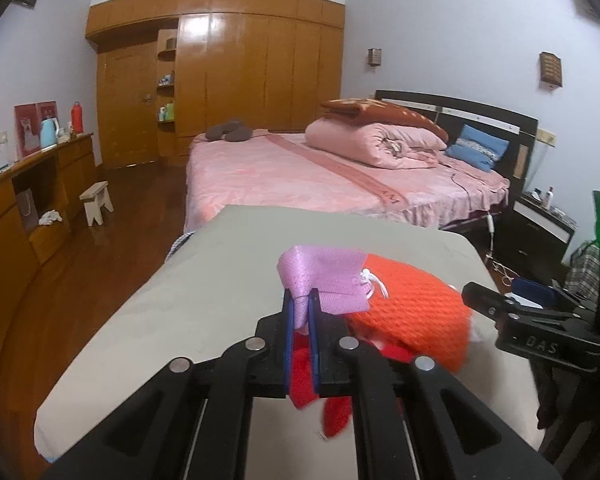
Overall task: Collect trash
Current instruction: 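Grasp the second orange mesh net with the right tool while the left tool holds the pink bag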
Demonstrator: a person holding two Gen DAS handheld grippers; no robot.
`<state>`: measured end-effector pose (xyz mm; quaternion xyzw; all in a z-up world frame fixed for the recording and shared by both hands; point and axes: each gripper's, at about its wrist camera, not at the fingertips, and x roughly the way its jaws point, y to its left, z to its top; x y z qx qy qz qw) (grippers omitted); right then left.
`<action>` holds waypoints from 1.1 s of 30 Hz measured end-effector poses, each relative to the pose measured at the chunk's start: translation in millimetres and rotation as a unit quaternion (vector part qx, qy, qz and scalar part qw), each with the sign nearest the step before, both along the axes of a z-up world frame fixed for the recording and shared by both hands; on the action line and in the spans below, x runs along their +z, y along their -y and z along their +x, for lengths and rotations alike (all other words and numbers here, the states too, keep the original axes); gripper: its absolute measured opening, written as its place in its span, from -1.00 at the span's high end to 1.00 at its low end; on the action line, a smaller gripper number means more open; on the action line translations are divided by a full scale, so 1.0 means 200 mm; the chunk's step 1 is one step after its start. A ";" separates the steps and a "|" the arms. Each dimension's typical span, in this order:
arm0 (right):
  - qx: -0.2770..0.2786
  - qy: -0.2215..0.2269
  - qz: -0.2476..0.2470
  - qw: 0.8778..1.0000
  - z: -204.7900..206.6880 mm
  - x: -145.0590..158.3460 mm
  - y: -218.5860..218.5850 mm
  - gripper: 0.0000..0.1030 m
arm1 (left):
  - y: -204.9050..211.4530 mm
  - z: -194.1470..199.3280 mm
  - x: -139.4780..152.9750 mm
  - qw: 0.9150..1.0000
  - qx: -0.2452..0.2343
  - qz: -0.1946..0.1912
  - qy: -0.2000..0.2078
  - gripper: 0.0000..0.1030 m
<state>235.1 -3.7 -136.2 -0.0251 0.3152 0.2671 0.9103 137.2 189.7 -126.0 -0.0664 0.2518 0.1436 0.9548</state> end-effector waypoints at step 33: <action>0.047 -0.018 0.068 0.996 -0.16 0.23 0.15 0.27 | 0.06 -0.05 0.10 1.000 -0.012 0.015 0.012 0.87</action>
